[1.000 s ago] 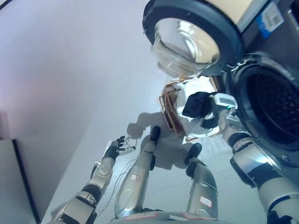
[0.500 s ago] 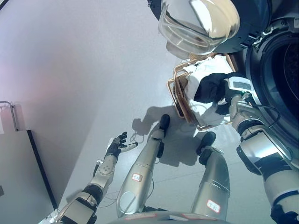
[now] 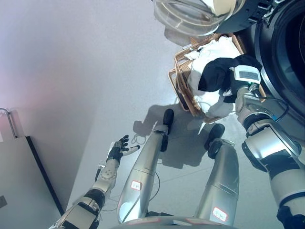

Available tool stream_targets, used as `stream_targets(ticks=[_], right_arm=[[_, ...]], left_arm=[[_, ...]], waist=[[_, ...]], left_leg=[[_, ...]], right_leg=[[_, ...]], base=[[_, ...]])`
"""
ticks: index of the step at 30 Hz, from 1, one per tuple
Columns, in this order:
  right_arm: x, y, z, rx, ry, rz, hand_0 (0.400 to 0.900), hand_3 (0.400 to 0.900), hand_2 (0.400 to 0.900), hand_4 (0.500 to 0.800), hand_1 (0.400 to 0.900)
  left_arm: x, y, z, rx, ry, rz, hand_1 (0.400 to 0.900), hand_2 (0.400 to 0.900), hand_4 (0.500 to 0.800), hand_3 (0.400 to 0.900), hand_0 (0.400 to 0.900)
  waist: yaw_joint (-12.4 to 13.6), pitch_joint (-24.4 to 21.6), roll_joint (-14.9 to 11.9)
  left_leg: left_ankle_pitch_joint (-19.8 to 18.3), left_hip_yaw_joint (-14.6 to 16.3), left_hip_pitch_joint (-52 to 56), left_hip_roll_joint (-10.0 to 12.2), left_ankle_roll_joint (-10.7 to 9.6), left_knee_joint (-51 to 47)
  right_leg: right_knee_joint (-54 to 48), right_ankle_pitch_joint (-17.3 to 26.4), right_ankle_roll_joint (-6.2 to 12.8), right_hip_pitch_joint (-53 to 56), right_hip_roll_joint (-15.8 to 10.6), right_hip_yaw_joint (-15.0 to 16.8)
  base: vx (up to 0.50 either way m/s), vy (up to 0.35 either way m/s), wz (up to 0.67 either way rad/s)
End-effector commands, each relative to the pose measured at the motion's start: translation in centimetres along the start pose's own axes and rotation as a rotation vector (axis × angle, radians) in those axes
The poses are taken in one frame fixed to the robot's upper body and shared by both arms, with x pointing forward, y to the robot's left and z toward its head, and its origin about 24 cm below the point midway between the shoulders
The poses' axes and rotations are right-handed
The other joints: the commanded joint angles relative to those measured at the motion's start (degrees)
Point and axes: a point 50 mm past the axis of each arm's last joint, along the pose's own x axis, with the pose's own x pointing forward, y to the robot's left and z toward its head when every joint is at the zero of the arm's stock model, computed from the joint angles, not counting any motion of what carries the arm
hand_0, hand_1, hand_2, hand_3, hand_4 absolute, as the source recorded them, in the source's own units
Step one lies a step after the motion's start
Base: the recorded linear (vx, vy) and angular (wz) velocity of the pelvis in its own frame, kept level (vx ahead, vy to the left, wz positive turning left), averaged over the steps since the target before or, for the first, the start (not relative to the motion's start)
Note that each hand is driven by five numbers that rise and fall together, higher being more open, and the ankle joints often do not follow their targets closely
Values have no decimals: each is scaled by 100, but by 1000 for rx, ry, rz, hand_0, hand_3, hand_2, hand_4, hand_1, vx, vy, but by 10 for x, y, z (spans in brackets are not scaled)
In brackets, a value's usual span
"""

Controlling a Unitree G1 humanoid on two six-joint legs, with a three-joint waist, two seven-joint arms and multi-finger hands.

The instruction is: Put the clothes in the basket into the washing machine.

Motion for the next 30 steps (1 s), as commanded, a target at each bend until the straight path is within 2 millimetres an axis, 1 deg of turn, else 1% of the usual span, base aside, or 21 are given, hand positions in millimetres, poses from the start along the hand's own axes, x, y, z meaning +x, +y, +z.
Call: stream_targets(ticks=[1,3,4,5,6,7,8,12,14,15,17,19,22,24,25,28,29,30], right_arm=[[6,-26,-27,-59,70,-56,900,900,900,800,900],[8,-32,-29,-42,85,-71,900,900,900,800,900],[7,-31,-31,-30,92,-70,647,647,647,648,647],[7,-31,-34,-20,100,-68,573,573,573,604,573],[8,-37,-38,-5,113,-78,549,549,549,589,549],[9,-41,-40,-7,118,-89,424,424,424,514,424],[9,-45,-43,-8,126,-102,400,400,400,500,400],[10,-55,-52,0,152,-136,400,400,400,500,400],[7,-45,-60,3,176,-118,400,400,400,500,400],[6,-46,-61,-7,180,-120,400,400,400,500,400],[7,-46,-56,-13,162,-130,400,400,400,500,400],[6,-40,-55,-10,159,-122,400,400,400,500,400],[9,-47,-43,19,127,-153,400,400,400,500,400],[10,-47,-35,103,120,-171,400,400,400,500,400],[9,-44,-31,152,117,-173,400,400,400,500,400],[7,-32,-29,387,161,-168,400,400,400,500,400],[6,-30,-29,482,183,-173,400,400,400,500,400],[3,-22,-34,613,235,-171,400,400,400,500,400]], left_arm=[[-12,16,-29,-37,98,95,900,900,800,900,900],[-12,17,-30,-40,100,100,900,900,800,900,900],[-12,16,-30,-46,103,99,900,900,800,900,900],[-13,17,-31,-53,106,100,900,900,800,900,900],[-13,19,-32,-65,109,109,900,900,800,900,900],[-13,19,-32,-75,112,112,900,900,800,900,900],[-14,18,-34,-77,116,110,900,900,800,900,900],[-16,13,-39,-73,134,104,900,900,800,900,900],[-17,8,-41,-64,142,86,900,900,800,900,900],[-17,8,-42,-58,147,84,900,900,800,900,900],[-17,8,-42,-45,150,89,900,900,800,900,900],[-15,9,-42,-27,158,88,900,900,800,900,900],[-12,14,-38,-14,153,109,900,900,800,900,900],[-11,16,-38,-15,161,117,900,900,800,900,900],[-11,16,-38,-13,164,117,900,900,800,900,900],[-13,20,-42,-2,177,128,900,900,800,900,900],[-12,21,-41,-3,175,133,900,900,800,900,900],[-13,23,-42,-4,177,139,900,900,800,900,900]], waist=[[-19,-49,277],[-7,-76,301],[1,-89,314],[15,-104,325],[42,-124,344],[49,-137,349],[58,-154,358],[60,-198,385],[93,-207,430],[115,-217,435],[143,-233,429],[154,-244,415],[92,-228,331],[55,-231,266],[40,-244,239],[14,-289,137],[32,-327,135],[24,-358,110]], left_leg=[[-771,-29,-102,-53,-377,417],[-766,-24,-182,-61,-371,406],[-758,-16,-205,-55,-368,389],[-746,-4,-239,-65,-367,374],[-739,-2,-287,-75,-369,364],[-733,0,-335,-83,-368,369],[-736,11,-367,-89,-364,357],[-737,56,-488,-123,-351,418],[-708,66,-432,-124,-339,349],[-695,61,-396,-118,-334,316],[-644,59,-285,-90,-313,174],[-573,51,-135,-82,-315,24],[-474,25,135,-21,-311,-306],[-386,-8,337,22,-312,-533],[-353,-23,442,49,-307,-630],[-272,-34,869,120,-314,-957],[-74,-45,970,150,-297,-1165],[-49,-43,1160,160,-303,-1285]], right_leg=[[290,-409,137,245,240,241],[296,-402,136,121,237,271],[279,-400,139,100,237,278],[265,-398,140,88,236,276],[261,-402,147,45,233,286],[271,-405,146,-4,233,309],[294,-425,149,-68,216,337],[390,-431,167,-232,202,440],[351,-415,171,-178,180,426],[325,-407,173,-137,176,417],[221,-384,172,-38,188,395],[101,-335,172,90,220,365],[-180,-229,168,352,269,326],[-385,-131,188,552,325,289],[-469,-104,187,655,355,282],[-880,-9,183,1155,470,171],[-1113,184,153,1278,532,117],[-1294,224,159,1511,565,67]], base=[[10,12,-5],[26,15,-5],[36,8,-5],[35,0,-2],[33,-8,1],[35,2,1],[33,15,-1],[37,24,-4],[48,-8,1],[53,-25,-1],[44,-23,-6],[35,-23,-6],[12,-42,-6],[11,-51,-9],[16,-45,-11],[0,-47,-14],[-34,-35,-14],[-32,-30,-10]])
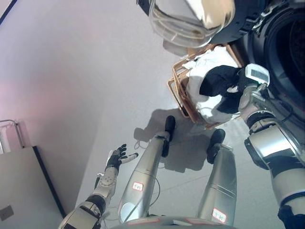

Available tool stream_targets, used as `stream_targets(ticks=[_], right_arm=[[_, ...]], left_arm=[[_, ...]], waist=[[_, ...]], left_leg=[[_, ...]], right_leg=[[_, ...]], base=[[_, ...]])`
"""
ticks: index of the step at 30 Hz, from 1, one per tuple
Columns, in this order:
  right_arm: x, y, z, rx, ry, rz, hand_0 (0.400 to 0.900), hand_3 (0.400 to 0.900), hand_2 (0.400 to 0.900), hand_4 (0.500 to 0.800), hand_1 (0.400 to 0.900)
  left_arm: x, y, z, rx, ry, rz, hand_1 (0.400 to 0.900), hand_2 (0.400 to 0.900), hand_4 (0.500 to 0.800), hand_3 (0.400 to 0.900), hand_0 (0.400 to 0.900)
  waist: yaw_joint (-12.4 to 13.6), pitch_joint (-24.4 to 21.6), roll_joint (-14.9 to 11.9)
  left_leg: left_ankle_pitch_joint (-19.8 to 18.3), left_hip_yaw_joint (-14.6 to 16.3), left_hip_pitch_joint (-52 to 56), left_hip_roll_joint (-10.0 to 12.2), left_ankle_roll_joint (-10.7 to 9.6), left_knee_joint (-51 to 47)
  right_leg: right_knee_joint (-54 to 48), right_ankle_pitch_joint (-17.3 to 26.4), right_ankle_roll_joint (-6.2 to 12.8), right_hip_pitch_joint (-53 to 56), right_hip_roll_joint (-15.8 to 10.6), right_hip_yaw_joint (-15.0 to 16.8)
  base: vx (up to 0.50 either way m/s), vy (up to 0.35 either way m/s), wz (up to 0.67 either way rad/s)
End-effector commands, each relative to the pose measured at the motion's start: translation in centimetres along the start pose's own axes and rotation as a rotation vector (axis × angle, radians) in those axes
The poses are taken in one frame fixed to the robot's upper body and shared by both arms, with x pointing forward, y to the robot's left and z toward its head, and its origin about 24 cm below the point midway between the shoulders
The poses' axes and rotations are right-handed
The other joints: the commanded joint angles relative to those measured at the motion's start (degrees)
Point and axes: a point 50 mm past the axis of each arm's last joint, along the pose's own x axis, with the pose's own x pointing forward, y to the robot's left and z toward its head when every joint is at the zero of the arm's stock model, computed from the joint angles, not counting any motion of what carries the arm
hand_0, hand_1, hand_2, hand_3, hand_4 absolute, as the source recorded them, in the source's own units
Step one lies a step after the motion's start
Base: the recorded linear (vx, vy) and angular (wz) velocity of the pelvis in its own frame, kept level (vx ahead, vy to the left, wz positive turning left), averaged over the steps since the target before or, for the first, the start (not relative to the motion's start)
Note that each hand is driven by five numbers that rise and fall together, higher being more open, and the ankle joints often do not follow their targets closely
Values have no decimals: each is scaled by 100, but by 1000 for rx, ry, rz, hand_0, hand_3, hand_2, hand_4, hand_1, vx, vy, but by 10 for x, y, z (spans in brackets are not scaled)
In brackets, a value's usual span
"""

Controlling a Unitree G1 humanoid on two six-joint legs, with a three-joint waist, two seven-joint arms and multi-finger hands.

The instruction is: Put the clothes in the basket into the washing machine.

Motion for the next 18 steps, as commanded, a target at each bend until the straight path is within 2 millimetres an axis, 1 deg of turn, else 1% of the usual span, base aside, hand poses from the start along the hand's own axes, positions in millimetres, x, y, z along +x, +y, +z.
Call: stream_targets(ticks=[1,2,3,4,6,7,8,9,10,11,12,13,14,15,17,18], right_arm=[[8,-33,-9,300,59,-150,400,400,400,500,400],[7,-29,-14,444,97,-157,400,400,400,500,400],[5,-25,-20,517,133,-161,400,400,400,500,400],[2,-16,-28,674,180,-151,400,400,400,500,400],[-5,1,-40,1054,272,-177,400,400,400,500,400],[-6,1,-40,1056,274,-176,400,400,400,500,400],[-13,17,-45,1266,334,-182,400,400,400,500,400],[-18,29,-45,1460,355,-180,400,400,400,500,400],[-20,32,-41,1576,350,-184,400,400,400,500,400],[-21,33,-42,1675,356,-209,400,400,400,500,400],[-21,33,-37,1795,342,-218,400,400,400,500,400],[-21,33,-38,1797,342,-218,400,400,400,500,400],[-22,36,-34,1883,333,-223,400,400,400,500,400],[-21,32,-27,2005,318,-244,400,400,400,500,400],[-17,23,-21,2080,307,-279,400,400,400,500,400],[-14,16,-24,2111,304,-313,400,400,400,500,400]], left_arm=[[-2,29,-17,21,74,123,900,900,800,900,900],[-3,31,-20,30,80,125,900,900,800,900,900],[-4,34,-21,31,85,132,900,900,800,900,900],[-5,37,-23,40,88,135,900,900,800,900,900],[-7,40,-27,34,98,143,900,900,800,900,900],[-7,40,-27,36,99,143,900,900,800,900,900],[-8,41,-29,40,104,142,900,900,800,900,900],[-10,45,-33,52,115,148,900,900,800,900,900],[-12,47,-36,51,122,152,900,900,800,900,900],[-13,48,-39,48,134,155,900,900,800,900,900],[-15,49,-43,43,146,155,900,900,800,900,900],[-15,49,-43,43,146,155,900,900,800,900,900],[-17,49,-47,36,158,150,900,900,800,900,900],[-20,52,-52,36,177,148,900,900,800,900,900],[-21,53,-54,30,180,150,900,900,800,900,900],[-21,54,-55,26,183,153,900,900,800,900,900]], waist=[[-89,-35,75],[-102,-49,64],[-109,-62,56],[-130,-78,42],[-181,-100,27],[-176,-88,23],[-230,-100,13],[-273,-117,21],[-298,-112,24],[-317,-133,18],[-323,-155,13],[-311,-159,15],[-319,-169,4],[-325,-189,10],[-310,-212,21],[-309,-229,32]], left_leg=[[-67,-151,611,72,-353,-746],[-34,-160,789,75,-363,-865],[-23,-184,939,72,-364,-963],[15,-186,1141,75,-379,-1108],[43,-178,1459,68,-382,-1299],[45,-179,1489,70,-382,-1311],[81,-182,1673,92,-391,-1450],[130,-176,1901,110,-409,-1633],[156,-162,2009,121,-416,-1733],[186,-148,2113,148,-422,-1845],[219,-123,2209,189,-424,-1974],[272,-121,2212,201,-423,-2017],[294,-96,2289,228,-422,-2107],[321,-64,2399,268,-432,-2246],[358,-78,2459,290,-427,-2332],[369,-84,2470,295,-442,-2347]], right_leg=[[-671,74,51,1071,272,-138],[-807,109,56,1259,298,-174],[-973,131,61,1451,327,-190],[-1154,170,71,1674,358,-214],[-1464,231,91,2031,395,-209],[-1482,236,91,2063,398,-212],[-1639,266,99,2241,415,-202],[-1867,311,92,2459,465,-190],[-2005,346,92,2559,492,-183],[-2149,385,94,2651,521,-170],[-2286,441,108,2715,559,-166],[-2336,502,104,2718,574,-164],[-2438,534,114,2775,612,-148],[-2530,543,137,2820,641,-137],[-2530,535,128,2817,662,-102],[-2529,512,123,2837,652,-101]], base=[[44,-46,-4],[36,-31,-4],[39,-27,-5],[41,-21,-8],[30,-7,-7],[26,-5,-7],[25,11,-20],[18,13,-27],[1,15,-30],[-9,-10,-27],[-19,-9,-21],[-20,-6,-25],[-20,-13,-26],[-11,-24,-27],[-21,-44,-10],[-35,-35,-1]])
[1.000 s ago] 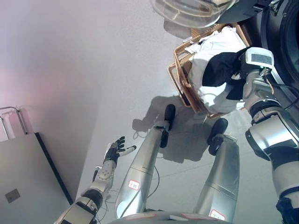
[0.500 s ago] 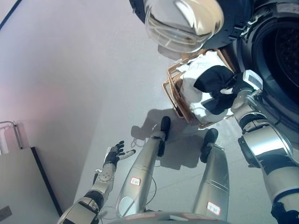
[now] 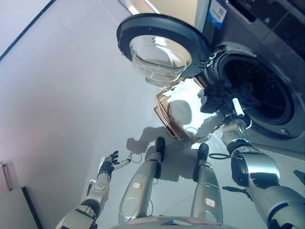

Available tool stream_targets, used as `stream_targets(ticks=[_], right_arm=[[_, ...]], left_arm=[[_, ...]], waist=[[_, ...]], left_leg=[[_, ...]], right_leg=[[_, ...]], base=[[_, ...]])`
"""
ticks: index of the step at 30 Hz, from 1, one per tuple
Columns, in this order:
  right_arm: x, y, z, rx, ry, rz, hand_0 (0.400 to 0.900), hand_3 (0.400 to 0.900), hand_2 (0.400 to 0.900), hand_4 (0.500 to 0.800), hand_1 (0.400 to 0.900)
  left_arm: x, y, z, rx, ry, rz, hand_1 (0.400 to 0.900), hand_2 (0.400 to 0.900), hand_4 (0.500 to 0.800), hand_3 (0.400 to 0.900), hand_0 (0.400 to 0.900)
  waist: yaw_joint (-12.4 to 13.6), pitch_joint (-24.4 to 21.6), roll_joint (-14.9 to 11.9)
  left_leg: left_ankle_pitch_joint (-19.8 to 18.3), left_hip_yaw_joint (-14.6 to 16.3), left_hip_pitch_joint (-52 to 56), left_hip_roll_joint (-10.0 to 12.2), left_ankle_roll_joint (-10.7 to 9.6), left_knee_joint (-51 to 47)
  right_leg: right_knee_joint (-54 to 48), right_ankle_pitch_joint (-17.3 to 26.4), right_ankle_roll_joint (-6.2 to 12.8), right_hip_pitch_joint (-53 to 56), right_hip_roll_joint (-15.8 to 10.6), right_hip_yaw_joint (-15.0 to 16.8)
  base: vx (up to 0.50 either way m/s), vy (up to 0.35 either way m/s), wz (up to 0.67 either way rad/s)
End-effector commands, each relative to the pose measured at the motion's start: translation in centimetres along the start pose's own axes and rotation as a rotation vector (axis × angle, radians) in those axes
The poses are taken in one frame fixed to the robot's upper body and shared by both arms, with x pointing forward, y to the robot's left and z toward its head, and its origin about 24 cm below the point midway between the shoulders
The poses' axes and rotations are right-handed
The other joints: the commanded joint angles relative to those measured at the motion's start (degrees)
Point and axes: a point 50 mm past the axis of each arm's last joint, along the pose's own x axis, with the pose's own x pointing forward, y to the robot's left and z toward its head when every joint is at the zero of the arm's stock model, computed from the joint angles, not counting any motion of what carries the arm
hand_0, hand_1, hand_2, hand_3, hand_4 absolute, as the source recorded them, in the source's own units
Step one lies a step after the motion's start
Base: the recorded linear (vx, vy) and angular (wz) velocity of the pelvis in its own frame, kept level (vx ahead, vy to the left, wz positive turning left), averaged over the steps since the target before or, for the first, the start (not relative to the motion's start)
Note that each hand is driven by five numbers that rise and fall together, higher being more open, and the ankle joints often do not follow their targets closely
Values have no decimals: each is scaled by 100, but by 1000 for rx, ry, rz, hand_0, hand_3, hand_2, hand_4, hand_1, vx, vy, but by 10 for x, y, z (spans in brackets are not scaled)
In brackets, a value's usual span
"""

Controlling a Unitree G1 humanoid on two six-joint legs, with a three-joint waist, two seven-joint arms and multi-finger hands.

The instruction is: Put the clothes in the basket into the washing machine.

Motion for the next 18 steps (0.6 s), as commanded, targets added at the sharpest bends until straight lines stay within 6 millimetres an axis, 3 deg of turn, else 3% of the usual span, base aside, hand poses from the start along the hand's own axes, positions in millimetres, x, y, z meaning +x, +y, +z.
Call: stream_targets(ticks=[1,3,4,5,8,9,16,17,18], right_arm=[[-2,44,59,235,-210,146,400,400,400,500,400],[-6,62,88,326,-284,177,400,400,400,500,400],[-6,62,89,327,-285,178,400,400,400,500,400],[-9,69,112,344,-347,187,400,400,400,500,400],[-12,79,131,358,-390,202,400,400,400,500,400],[-18,89,149,349,-437,230,400,400,400,500,400],[-30,105,191,259,-545,264,400,400,400,500,400],[-30,106,192,245,-545,262,900,900,900,800,900],[-29,105,193,224,-539,264,900,900,900,800,900]], left_arm=[[-9,27,-29,11,80,79,900,900,800,900,900],[-10,28,-30,9,79,80,900,900,800,900,900],[-10,28,-29,8,77,80,900,900,800,900,900],[-12,29,-33,8,84,80,900,900,800,900,900],[-13,29,-36,13,91,79,900,900,800,900,900],[-15,33,-40,16,102,90,900,900,800,900,900],[-14,31,-37,15,85,82,900,900,800,900,900],[-14,30,-37,16,84,76,900,900,800,900,900],[-13,28,-35,14,76,70,900,900,800,900,900]], waist=[[97,-226,112],[86,-244,168],[90,-242,182],[96,-262,218],[118,-293,274],[146,-330,297],[198,-380,353],[206,-391,357],[222,-397,372]], left_leg=[[9,-263,-116,-51,-429,-283],[-30,-290,-83,-66,-472,-265],[17,-294,-106,-59,-471,-278],[1,-314,-62,-48,-513,-305],[76,-335,-48,-20,-536,-375],[93,-349,-1,-9,-551,-419],[242,-458,129,56,-654,-733],[289,-484,157,68,-668,-814],[381,-519,169,99,-685,-926]], right_leg=[[-77,-253,34,278,135,-67],[-3,-340,29,281,127,-59],[-19,-291,24,260,136,-63],[6,-372,27,306,133,-75],[-18,-331,21,302,156,-99],[2,-363,18,326,163,-97],[2,-455,-12,377,174,-185],[-18,-457,-16,387,178,-213],[-57,-419,-32,379,192,-245]], base=[[-27,-43,6],[-5,-43,9],[21,-52,12],[-17,-44,11],[28,-48,9],[3,-22,3],[50,-56,10],[37,-59,17],[25,-54,15]])
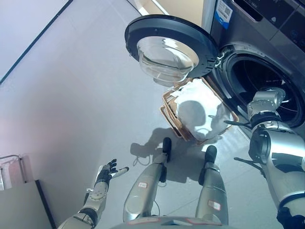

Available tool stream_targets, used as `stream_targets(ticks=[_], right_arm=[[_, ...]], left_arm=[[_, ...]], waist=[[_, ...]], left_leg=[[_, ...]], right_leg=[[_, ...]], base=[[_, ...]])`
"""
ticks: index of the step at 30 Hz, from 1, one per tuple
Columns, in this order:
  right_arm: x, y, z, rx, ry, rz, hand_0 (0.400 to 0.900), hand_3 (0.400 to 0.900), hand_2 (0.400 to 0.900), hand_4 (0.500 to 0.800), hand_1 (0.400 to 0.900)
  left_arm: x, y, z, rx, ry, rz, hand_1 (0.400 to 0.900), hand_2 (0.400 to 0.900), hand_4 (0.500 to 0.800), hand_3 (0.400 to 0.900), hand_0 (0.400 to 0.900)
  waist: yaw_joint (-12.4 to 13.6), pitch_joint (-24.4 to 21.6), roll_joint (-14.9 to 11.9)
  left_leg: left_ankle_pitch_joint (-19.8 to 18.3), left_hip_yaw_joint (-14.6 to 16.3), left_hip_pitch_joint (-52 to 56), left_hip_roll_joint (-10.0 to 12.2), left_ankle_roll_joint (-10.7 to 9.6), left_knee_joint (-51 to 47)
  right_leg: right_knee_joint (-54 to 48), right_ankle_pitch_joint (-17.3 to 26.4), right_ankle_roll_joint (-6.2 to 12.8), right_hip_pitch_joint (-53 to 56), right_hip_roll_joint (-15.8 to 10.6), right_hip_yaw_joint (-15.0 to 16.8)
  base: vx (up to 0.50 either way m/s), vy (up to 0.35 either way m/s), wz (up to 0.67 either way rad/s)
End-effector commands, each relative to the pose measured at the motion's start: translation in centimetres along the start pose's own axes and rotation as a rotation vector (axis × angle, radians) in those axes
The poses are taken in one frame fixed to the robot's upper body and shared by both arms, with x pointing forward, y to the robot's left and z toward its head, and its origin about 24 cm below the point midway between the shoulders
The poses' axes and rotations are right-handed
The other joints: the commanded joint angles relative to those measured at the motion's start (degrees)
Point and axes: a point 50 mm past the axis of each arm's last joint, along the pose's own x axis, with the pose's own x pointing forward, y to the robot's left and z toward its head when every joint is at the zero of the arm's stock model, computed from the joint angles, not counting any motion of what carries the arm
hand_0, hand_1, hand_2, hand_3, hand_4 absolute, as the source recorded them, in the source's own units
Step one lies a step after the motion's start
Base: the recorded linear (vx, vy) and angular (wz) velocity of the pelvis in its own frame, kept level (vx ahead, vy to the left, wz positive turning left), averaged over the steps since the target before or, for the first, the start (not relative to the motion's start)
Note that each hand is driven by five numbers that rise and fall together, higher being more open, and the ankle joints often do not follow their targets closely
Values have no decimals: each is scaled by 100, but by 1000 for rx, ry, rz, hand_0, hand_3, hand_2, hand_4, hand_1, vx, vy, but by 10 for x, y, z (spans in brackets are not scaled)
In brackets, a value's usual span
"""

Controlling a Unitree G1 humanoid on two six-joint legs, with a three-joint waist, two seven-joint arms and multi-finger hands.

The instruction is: Put the clothes in the basket into the washing machine.

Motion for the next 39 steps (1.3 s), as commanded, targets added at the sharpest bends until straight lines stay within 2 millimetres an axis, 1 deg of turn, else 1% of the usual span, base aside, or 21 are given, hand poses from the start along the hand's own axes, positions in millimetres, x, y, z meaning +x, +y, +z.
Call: stream_targets(ticks=[1,5,6,11,12,15,18,20,24,26,27,28,29,30,31,32,33,34,36,37,39], right_arm=[[-3,60,59,-61,-210,246,900,900,900,800,900],[0,52,58,-59,-202,210,900,900,900,800,900],[1,46,53,-70,-189,191,900,900,900,800,900],[1,41,45,-94,-163,188,900,900,900,800,900],[2,35,34,-126,-128,182,900,900,900,800,900],[2,22,17,-228,-71,187,900,900,900,800,900],[4,0,2,-342,-12,165,900,900,900,800,900],[4,-9,-4,-422,9,159,900,900,900,800,900],[-3,-34,-34,-544,109,170,900,900,900,800,900],[-14,-58,-63,-622,203,185,900,900,900,800,900],[-19,-64,-71,-612,226,189,900,900,900,800,900],[-25,-75,-82,-628,260,183,900,900,900,800,900],[-32,-93,-93,-638,304,164,900,900,900,800,900],[-38,-106,-100,-658,333,158,900,900,900,800,900],[-38,-108,-101,-659,335,157,900,900,900,800,900],[-52,-140,-114,-724,400,142,900,900,900,800,900],[-52,-141,-115,-725,402,141,900,900,900,800,900],[-66,-173,-123,-788,467,129,900,900,900,800,900],[-80,-212,-124,-834,533,73,900,900,900,800,900],[-89,-228,-125,-865,567,66,900,900,900,800,900],[-106,-263,-121,-916,621,18,900,900,900,800,900]], left_arm=[[-3,24,-10,15,26,77,900,900,800,900,900],[-3,18,-11,15,33,58,900,900,800,900,900],[-3,16,-12,15,35,52,900,900,800,900,900],[-3,13,-12,9,36,50,900,900,800,900,900],[-3,12,-11,6,31,47,900,900,800,900,900],[-1,12,-6,7,9,49,900,900,800,900,900],[0,13,-1,18,-7,47,900,900,800,900,900],[1,14,0,12,-11,46,900,900,800,900,900],[3,14,5,13,-23,38,900,900,800,900,900],[3,15,4,34,-14,39,900,900,800,900,900],[3,14,3,40,-10,39,900,900,800,900,900],[3,13,2,45,-6,39,900,900,800,900,900],[2,13,1,44,1,38,900,900,800,900,900],[2,13,1,42,8,40,900,900,800,900,900],[2,13,0,43,11,41,900,900,800,900,900],[2,11,-1,49,15,36,900,900,800,900,900],[2,12,-2,50,17,36,900,900,800,900,900],[0,13,-7,50,40,33,900,900,800,900,900],[-1,15,-12,29,58,33,900,900,800,900,900],[-2,17,-14,26,68,35,900,900,800,900,900],[-4,20,-20,20,86,33,900,900,800,900,900]], waist=[[19,-330,-80],[28,-378,-78],[34,-400,-76],[54,-443,-78],[59,-448,-113],[76,-477,-159],[89,-491,-226],[93,-490,-265],[98,-493,-347],[67,-493,-461],[52,-519,-502],[33,-545,-558],[-5,-569,-648],[-30,-616,-718],[-34,-617,-724],[-118,-681,-878],[-122,-678,-882],[-215,-763,-1033],[-324,-861,-1172],[-370,-922,-1229],[-448,-1063,-1335]], left_leg=[[-23,-310,-68,82,-579,-244],[65,-362,3,119,-607,-443],[58,-375,37,129,-605,-472],[10,-382,7,124,-582,-401],[-42,-376,53,118,-573,-388],[-50,-382,90,125,-566,-400],[-104,-394,102,108,-548,-336],[-145,-392,98,85,-530,-263],[-159,-400,96,96,-502,-197],[-204,-397,215,94,-494,-193],[-188,-396,219,106,-487,-202],[-198,-386,258,117,-482,-204],[-240,-376,361,122,-483,-203],[-231,-374,397,140,-477,-216],[-232,-373,416,140,-476,-222],[-257,-351,535,166,-478,-225],[-256,-351,560,166,-478,-235],[-286,-318,703,194,-476,-271],[-300,-282,872,225,-481,-355],[-311,-266,952,241,-475,-405],[-326,-215,1125,261,-468,-494]], right_leg=[[-55,-398,0,352,167,-75],[-130,-382,-13,387,189,-142],[-120,-401,-17,391,187,-159],[-130,-380,-16,391,188,-154],[-117,-423,-8,427,178,-137],[-148,-410,-9,474,178,-138],[-138,-413,-9,528,174,-152],[-145,-389,-10,556,165,-154],[-276,-279,-5,665,181,-169],[-370,-265,2,833,189,-173],[-448,-206,4,860,203,-168],[-494,-179,5,913,208,-169],[-536,-198,7,1051,209,-166],[-615,-144,11,1118,225,-168],[-636,-137,11,1143,227,-169],[-755,-77,25,1299,236,-160],[-777,-70,25,1331,237,-163],[-937,-7,44,1490,240,-158],[-1112,78,70,1647,257,-161],[-1189,106,82,1712,277,-150],[-1339,192,118,1864,294,-130]], base=[[41,-63,15],[39,-45,10],[9,-24,6],[28,-16,0],[16,-6,-5],[14,-5,-1],[3,-33,3],[0,0,0],[0,0,0],[16,-6,-5],[6,14,-7],[34,13,-7],[51,8,-8],[45,-1,-5],[38,12,-9],[32,14,-6],[61,10,-17],[40,0,-15],[40,6,-17],[29,19,-17],[16,23,-21]])
